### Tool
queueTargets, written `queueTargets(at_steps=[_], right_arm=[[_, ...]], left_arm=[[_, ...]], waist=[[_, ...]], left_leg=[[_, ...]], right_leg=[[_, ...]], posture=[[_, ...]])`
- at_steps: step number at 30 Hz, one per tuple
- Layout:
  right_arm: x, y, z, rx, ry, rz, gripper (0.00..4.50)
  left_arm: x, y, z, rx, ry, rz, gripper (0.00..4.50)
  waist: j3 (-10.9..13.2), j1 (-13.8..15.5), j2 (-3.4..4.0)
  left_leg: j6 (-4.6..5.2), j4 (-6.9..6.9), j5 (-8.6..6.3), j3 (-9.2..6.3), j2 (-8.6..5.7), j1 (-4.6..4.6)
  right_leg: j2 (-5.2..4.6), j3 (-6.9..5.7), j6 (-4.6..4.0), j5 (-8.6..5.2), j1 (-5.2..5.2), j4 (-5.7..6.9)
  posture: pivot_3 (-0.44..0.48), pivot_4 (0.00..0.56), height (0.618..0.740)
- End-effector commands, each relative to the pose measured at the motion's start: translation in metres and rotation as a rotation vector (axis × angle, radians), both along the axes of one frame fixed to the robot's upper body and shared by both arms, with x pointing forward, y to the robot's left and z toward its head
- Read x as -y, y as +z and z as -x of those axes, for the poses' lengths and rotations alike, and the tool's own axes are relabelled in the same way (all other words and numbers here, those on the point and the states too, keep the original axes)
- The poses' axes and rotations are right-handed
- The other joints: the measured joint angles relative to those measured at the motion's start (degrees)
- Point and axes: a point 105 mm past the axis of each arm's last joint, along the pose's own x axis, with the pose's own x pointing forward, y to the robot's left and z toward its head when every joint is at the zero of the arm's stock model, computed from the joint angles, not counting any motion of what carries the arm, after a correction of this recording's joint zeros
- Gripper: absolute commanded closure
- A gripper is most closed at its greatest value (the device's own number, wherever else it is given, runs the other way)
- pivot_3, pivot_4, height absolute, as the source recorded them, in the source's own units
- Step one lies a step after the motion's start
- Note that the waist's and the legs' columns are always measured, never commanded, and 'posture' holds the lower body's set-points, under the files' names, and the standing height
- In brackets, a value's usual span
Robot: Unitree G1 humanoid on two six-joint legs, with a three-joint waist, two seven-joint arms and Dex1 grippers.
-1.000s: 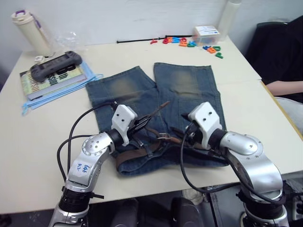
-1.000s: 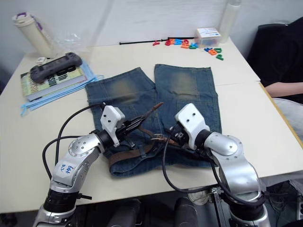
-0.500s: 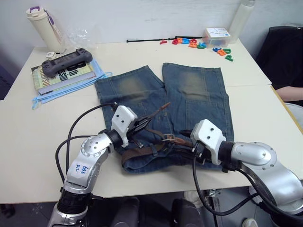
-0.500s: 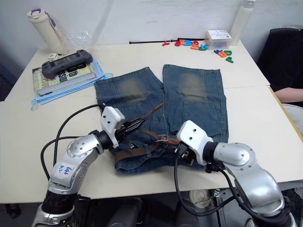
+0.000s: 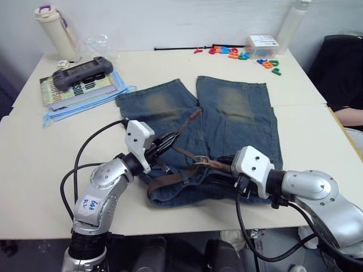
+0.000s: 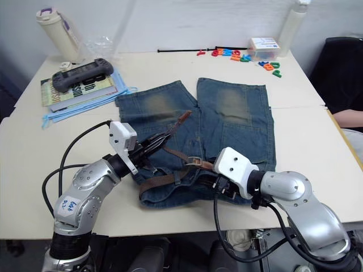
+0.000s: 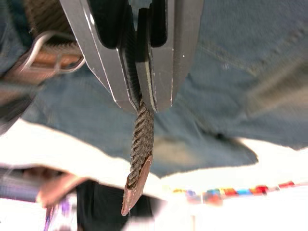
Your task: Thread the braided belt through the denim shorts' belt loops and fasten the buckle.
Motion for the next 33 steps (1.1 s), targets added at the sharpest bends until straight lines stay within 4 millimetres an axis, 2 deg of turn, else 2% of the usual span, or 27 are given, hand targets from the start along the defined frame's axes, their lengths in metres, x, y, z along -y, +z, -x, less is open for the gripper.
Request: queueTargets(at_steps=[1,8,11,23,33], right_arm=[[0.004,0.013,-0.002,0.032,-0.019,-0.049,1.30],[0.013,0.036,-0.015,0.032,-0.084,-0.197,1.30],[0.016,0.037,-0.023,0.021,-0.142,-0.242,1.30],[0.009,-0.029,-0.025,-0.050,-0.233,-0.066,1.30],[0.009,-0.055,-0.024,-0.078,-0.249,0.051,1.30]], left_arm=[[-0.001,0.012,0.006,0.057,-0.001,0.000,4.50],[0.003,0.006,0.008,0.050,-0.023,-0.031,4.50],[0.004,0.006,0.008,0.052,-0.025,-0.034,4.50],[0.002,0.024,0.012,0.097,-0.035,0.044,4.50],[-0.003,0.042,0.012,0.109,-0.034,0.143,4.50]], waist=[[0.0,0.9,-0.05],[0.0,1.3,-0.06],[0.0,1.3,-0.06],[0.0,1.3,-0.06],[0.0,1.3,-0.06]], left_leg=[[-0.05,0.19,-0.06,-0.09,0.04,-0.09],[-0.15,0.52,-0.31,0.48,0.10,-0.22],[-0.27,0.52,-0.39,0.51,0.25,-0.21],[-0.46,0.58,-0.49,0.88,0.92,-0.17],[-0.50,0.57,-0.69,1.44,1.02,0.18]], right_leg=[[0.15,0.53,0.00,0.00,-0.16,-0.03],[0.42,0.93,0.04,0.05,-0.33,-0.07],[0.68,0.98,-0.03,0.09,-0.34,-0.14],[1.10,1.32,-0.22,0.14,-0.54,-0.11],[1.40,1.94,-0.28,0.17,-0.58,-0.05]], posture=[[0.000,0.150,0.713],[0.000,0.150,0.713],[0.000,0.150,0.713],[0.000,0.150,0.713],[0.000,0.150,0.713]])
